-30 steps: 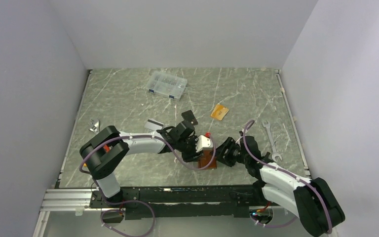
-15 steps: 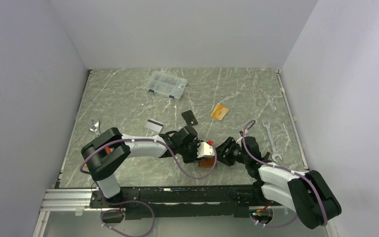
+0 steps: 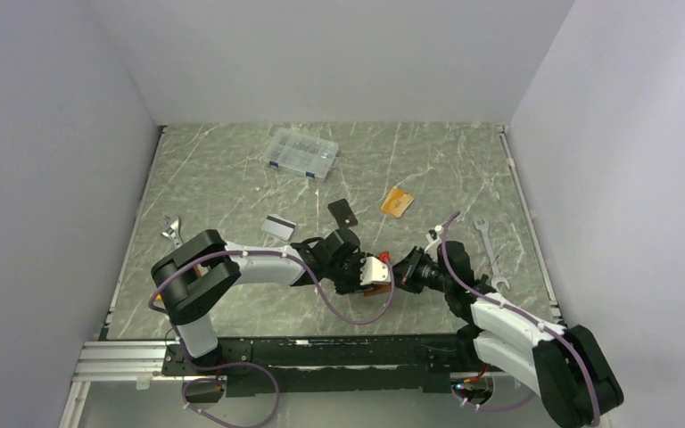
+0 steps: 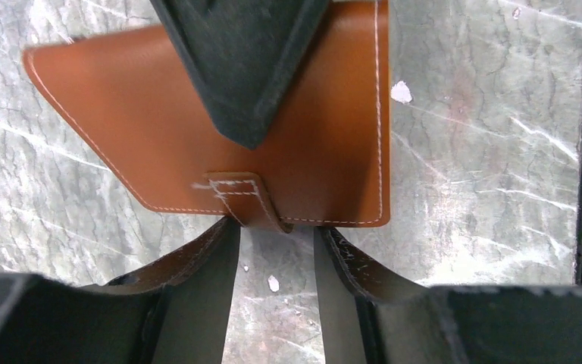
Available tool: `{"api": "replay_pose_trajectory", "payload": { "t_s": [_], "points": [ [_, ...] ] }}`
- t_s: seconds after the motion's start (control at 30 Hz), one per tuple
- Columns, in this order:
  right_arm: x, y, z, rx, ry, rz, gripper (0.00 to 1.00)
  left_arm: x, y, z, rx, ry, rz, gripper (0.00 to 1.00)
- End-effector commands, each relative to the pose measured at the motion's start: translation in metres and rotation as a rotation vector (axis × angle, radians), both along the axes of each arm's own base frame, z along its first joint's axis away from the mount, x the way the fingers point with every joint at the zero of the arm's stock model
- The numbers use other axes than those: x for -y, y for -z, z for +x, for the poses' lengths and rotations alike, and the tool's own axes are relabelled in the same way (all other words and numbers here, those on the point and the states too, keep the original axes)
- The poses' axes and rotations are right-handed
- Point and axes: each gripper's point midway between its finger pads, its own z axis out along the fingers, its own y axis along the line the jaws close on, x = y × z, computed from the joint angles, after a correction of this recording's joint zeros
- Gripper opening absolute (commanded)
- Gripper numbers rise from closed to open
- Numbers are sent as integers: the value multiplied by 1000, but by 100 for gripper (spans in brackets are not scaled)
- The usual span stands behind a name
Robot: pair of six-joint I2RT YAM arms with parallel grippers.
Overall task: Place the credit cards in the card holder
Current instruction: Turn over the card holder at the center of the board.
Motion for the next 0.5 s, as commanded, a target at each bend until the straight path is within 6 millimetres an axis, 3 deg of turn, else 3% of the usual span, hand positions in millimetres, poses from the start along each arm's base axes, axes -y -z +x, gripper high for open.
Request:
{"api": "replay_pose_trajectory", "payload": {
  "t_s": [0.0,0.13,0.23,0.33,0.47],
  "points": [
    [19,-18,19,89,39,-194,0,0,-31,8,-24,-44,-40,47],
    [43,-43,33,143,82,-391,0,-21,-75,23,-176,-115,-108,57],
    [50,-57,38,177,73,-518,0,-50,-113,39,-302,-188,-175,64],
    [51,-55,35,166,34,-727,0,-85,-147,56,-360,-253,-240,70],
    [44,-52,32,157,-46,-1020,0,-129,-178,65,-365,-319,-284,72]
  ]
}}
